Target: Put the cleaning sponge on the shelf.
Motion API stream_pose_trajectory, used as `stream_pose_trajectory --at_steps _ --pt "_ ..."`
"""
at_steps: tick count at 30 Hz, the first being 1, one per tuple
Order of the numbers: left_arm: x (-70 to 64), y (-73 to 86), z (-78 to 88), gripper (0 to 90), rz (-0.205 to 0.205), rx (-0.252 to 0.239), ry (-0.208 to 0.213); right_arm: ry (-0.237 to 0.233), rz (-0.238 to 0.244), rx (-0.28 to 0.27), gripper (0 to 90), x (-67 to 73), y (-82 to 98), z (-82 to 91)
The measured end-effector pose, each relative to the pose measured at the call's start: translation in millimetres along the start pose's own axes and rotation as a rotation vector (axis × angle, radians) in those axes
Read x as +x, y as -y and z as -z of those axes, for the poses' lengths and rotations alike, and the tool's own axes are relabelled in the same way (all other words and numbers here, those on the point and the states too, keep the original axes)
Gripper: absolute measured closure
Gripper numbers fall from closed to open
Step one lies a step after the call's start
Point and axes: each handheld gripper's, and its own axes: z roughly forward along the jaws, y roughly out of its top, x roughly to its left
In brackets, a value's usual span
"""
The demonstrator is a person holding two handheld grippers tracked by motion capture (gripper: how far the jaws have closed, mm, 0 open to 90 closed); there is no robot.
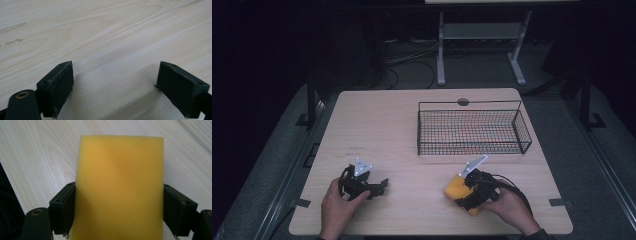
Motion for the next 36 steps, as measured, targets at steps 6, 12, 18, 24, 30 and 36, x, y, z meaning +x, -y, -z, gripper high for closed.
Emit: stream_pose_trajectory --at_steps 6,12,18,24,30,36 --pt "0.0 0.0 0.0 13.2 0.000 0.000 0.000 0.005 -0.001 -0.003 22.4 -3.6 -1.5 4.8" --pt "0.0 0.0 0.0 13.2 0.000 0.000 0.000 0.013 -0.013 -0.013 22.4 -8.8 -4.0 11.9" --pt "0.0 0.0 0.0 13.2 0.000 0.000 0.000 0.016 -0.021 -0.026 22.4 -15.3 -6.2 17.5" --pt "0.0 0.0 0.0 13.2 0.000 0.000 0.000 0.024 -0.030 -0.040 22.5 -21.9 -9.1 23.9" --pt "0.0 0.0 0.0 13.2 0.000 0.000 0.000 0.029 -0.041 -0.053 22.5 -27.8 -10.9 30.5" --pt "-0.3 0.0 -0.2 13.2 0.005 -0.004 0.000 0.043 -0.050 -0.069 22.5 -34.2 -13.1 39.9"
